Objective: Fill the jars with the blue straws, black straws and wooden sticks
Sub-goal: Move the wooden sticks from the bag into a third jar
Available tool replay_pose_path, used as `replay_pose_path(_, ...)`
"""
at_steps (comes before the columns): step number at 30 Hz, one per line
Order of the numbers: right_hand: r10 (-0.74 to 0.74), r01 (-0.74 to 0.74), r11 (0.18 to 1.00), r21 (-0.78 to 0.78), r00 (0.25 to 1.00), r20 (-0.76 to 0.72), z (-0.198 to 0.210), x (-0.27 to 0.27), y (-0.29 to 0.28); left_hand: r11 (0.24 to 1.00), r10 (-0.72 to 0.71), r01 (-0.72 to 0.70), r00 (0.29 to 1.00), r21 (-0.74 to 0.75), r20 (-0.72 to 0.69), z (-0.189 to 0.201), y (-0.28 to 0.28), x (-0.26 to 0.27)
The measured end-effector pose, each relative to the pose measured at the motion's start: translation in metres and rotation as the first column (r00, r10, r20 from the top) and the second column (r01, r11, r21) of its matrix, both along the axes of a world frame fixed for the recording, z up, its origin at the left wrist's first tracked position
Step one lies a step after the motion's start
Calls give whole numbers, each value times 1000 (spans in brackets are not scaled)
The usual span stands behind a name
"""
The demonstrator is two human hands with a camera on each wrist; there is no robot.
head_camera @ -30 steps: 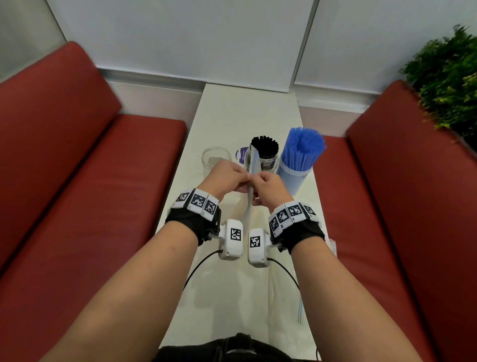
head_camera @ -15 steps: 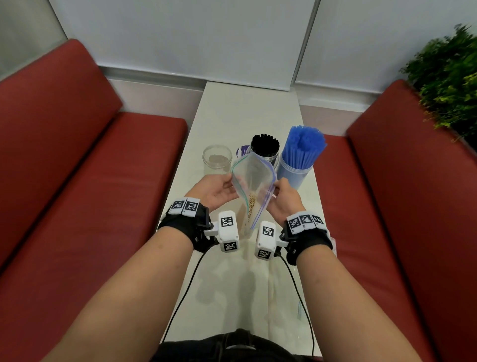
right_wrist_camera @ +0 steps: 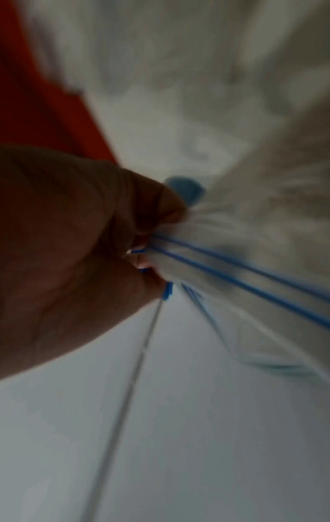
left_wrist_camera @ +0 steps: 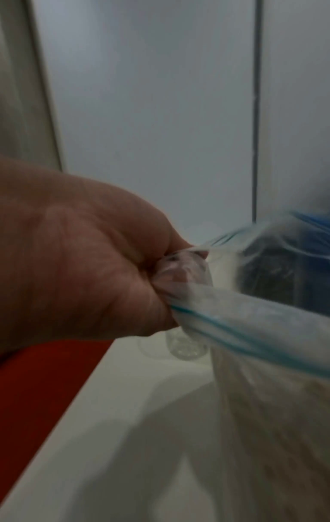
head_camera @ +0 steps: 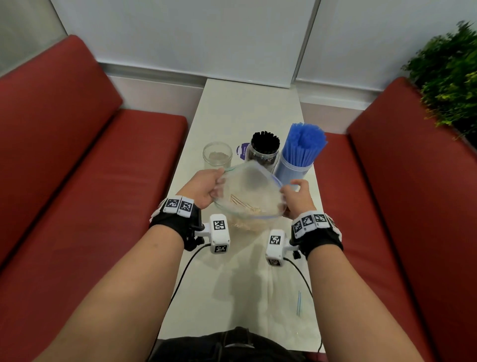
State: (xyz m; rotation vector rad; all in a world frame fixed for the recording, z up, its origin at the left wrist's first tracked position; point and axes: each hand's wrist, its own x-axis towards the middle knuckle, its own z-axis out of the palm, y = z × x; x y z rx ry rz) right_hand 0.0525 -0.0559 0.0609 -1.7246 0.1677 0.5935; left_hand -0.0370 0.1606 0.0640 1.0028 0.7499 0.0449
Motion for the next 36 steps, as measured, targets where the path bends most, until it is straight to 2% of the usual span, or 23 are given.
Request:
replay_pose_path(1,153,-138,979,-149,983,97,3,0,1,994,-46,46,999,98,-9,1,-3,1)
replay_pose_path(3,458,-346,857,-381,850,259,10,-3,12,961,-179,177,984,212,-7,2,-10,3)
replay_pose_path(5,609,-444,774,-451,717,340,19,-11,27,918,-328,308,944,249,40,3,-15,3)
replay_pose_path(6,630,-461,762,-456,691,354,20,-12,35,895,-389,358,918,268,75,4,-16,2)
replay_pose_path(7,621,-458,768,-448,705,342,22,-15,42,868,-442,396,891,301,101,7,-16,0)
replay_pose_path(9,511,-430,849,-308,816,270,16,-15,52,783,-531,465,846,413,54,15,-12,-2)
replay_pose_path(10,425,-388,900,-198,881,207,13,-15,55,702,-567,515,822,492,-50,19,-9,-3)
replay_pose_path(11,335,-323,941,-97,930,152,9,-13,56,574,-580,584,785,574,-219,21,-5,-4)
replay_pose_path(12,260,-256,966,-48,959,114,4,-11,57,405,-545,666,726,626,-420,22,-2,-6)
replay_pose_path(13,215,-209,976,-63,971,107,-1,-8,56,228,-463,747,648,625,-605,21,2,-9)
replay_pose_path(14,185,-176,981,-87,977,108,-6,-5,55,111,-361,800,585,589,-726,19,6,-13)
replay_pose_path(15,160,-149,983,-103,981,107,-10,-2,52,60,-267,827,552,558,-790,14,8,-18)
replay_pose_path(17,85,-81,995,-59,995,53,-16,4,47,87,-183,842,539,533,-822,6,13,-28)
replay_pose_path(19,61,-61,997,-54,998,9,-19,8,42,271,-237,793,604,545,-761,-5,19,-30)
replay_pose_path(20,76,-76,996,-49,997,-12,-20,9,39,489,-285,681,715,545,-638,-10,18,-29)
replay_pose_path(21,117,-118,990,-78,993,-16,-20,10,36,772,-237,459,850,440,-470,-14,16,-27)
replay_pose_path(22,177,-176,976,-128,984,-8,-22,10,34,949,-141,218,940,228,-312,-14,14,-25)
replay_pose_path(23,240,-238,955,-176,971,-7,-22,8,31,998,-42,51,970,31,-238,-15,15,-24)
replay_pose_path(25,294,-300,931,-208,954,-61,-27,4,26,952,80,-132,978,-275,-192,-15,14,-22)
replay_pose_path(28,286,-311,924,-223,948,-139,-35,-4,21,892,102,-176,975,-416,-195,-11,11,-17)
replay_pose_path(30,227,-251,945,-209,965,-132,-40,-4,22,901,38,-112,983,-420,-179,-9,5,-16)
replay_pose_path(33,64,-79,977,-196,995,-82,-38,-1,20,960,-98,55,985,-276,-143,-7,3,-17)
replay_pose_path(36,78,-81,995,-65,996,-51,-43,2,23,958,-179,147,977,-246,-117,-12,7,-17)
